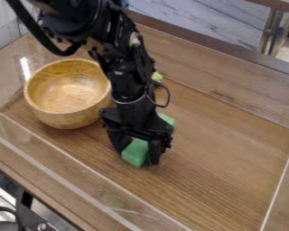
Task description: Put the green stick in the brown bowl
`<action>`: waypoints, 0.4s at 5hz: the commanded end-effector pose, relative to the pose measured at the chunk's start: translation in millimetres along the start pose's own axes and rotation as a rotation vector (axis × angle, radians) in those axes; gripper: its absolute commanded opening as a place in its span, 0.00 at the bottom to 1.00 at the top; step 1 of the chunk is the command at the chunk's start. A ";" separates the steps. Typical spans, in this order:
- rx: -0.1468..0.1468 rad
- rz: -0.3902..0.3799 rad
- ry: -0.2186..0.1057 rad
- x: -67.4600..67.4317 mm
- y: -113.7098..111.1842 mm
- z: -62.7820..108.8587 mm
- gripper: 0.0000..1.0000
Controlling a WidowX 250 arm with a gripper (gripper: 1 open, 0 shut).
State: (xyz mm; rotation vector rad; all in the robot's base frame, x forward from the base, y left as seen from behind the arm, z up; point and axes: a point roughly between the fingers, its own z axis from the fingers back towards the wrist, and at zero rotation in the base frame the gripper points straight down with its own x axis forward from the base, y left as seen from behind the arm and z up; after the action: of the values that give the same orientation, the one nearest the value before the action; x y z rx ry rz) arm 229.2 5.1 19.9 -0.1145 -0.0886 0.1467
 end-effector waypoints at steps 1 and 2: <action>-0.004 -0.007 -0.027 8.2 -2.2 4.0 0.00; -0.005 -0.012 -0.036 9.1 -2.2 13.2 0.00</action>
State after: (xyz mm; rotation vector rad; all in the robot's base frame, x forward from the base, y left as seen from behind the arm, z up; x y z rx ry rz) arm 225.2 4.2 21.7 -0.1199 -0.0648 0.1425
